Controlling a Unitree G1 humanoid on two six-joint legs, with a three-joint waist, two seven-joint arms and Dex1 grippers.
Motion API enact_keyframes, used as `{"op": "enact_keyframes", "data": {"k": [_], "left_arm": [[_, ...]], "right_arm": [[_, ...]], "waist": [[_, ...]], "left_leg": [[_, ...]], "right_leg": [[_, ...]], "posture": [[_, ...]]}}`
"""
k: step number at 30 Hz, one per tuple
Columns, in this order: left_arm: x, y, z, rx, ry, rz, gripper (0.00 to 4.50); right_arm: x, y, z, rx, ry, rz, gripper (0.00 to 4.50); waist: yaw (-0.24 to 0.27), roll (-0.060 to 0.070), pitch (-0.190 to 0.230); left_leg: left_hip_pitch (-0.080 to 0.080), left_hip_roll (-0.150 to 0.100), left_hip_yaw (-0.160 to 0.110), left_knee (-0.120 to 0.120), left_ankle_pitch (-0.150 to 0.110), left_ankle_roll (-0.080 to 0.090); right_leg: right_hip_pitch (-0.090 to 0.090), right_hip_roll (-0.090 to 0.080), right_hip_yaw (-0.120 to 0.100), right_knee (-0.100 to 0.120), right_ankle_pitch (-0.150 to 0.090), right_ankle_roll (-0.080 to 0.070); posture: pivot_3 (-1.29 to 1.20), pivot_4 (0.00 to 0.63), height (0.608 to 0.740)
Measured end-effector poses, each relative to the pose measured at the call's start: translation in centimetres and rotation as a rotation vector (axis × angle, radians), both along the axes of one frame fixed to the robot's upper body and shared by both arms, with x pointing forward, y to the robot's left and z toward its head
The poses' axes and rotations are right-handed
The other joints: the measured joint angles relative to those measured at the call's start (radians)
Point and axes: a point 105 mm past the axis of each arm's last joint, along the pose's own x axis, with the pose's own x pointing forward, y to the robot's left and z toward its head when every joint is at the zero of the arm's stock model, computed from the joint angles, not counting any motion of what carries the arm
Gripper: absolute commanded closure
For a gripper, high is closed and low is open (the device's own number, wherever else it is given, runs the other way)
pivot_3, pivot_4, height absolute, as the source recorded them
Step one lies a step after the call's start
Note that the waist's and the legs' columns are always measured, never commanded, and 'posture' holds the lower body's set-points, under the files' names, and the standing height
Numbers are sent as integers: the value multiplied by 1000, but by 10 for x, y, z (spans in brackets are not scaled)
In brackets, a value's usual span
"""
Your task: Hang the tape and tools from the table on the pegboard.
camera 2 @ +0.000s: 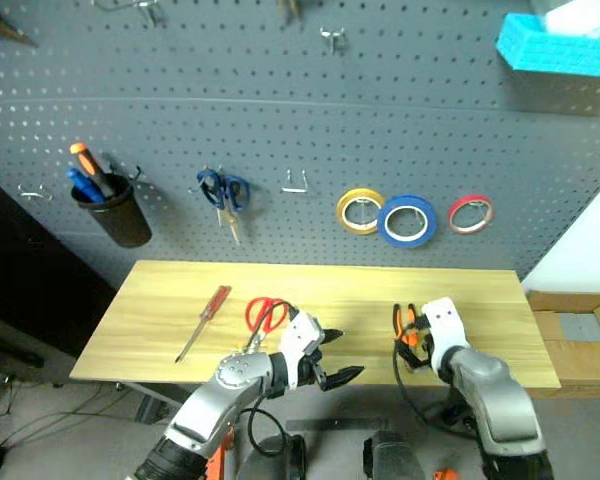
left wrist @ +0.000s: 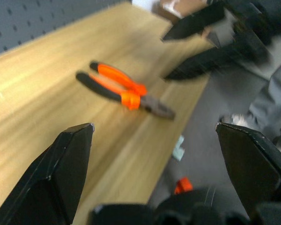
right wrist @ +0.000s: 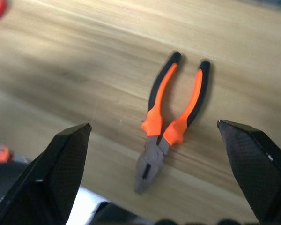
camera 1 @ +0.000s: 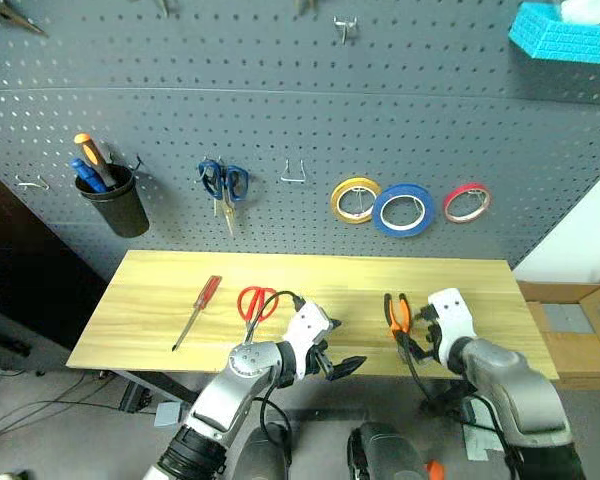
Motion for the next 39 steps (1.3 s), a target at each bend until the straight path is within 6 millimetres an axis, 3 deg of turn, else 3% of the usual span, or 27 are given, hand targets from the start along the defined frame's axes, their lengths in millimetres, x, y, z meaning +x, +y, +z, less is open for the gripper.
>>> {"op": "enact_keyframes", "data": {"k": [5,9,12,24,31,39], "left_arm": [[3,-7,5,5,-28,-11,0],[10,-9,12,24,-76,-6,0],[13,-8,15,25,-91,10,0],[-6,1,13,27,-52,63,0],[-6,-3,16,9,-37,75,0],[1,-8,24,-4,-66,77,0]], "right_arm": [[26,-7,-7,53,149,-168,30],[31,-13,-21,28,255,-218,30],[33,-14,-29,15,308,-248,30],[64,-5,-24,22,287,-333,30],[71,-10,-23,12,247,-330,1700],[61,-16,-24,33,216,-342,1700]], "waist": [[18,1,22],[24,-1,26],[25,0,40],[23,-9,61],[28,-9,62],[38,-8,61]], "left_leg": [[-15,0,4,0,2,9],[-29,-1,4,0,-4,14],[-30,-1,4,0,-7,14],[-26,0,6,2,-6,14],[-27,0,7,0,-6,14],[-29,0,7,-1,-6,14]], "right_leg": [[-12,0,0,0,3,8],[-24,1,1,-1,2,9],[-24,1,3,-2,0,11],[-21,0,4,-2,0,20],[-22,0,5,-6,0,20],[-24,0,4,-7,0,20]], "posture": [[72,301,740],[90,314,740],[104,324,740],[147,335,740],[135,321,740],[114,263,740]]}}
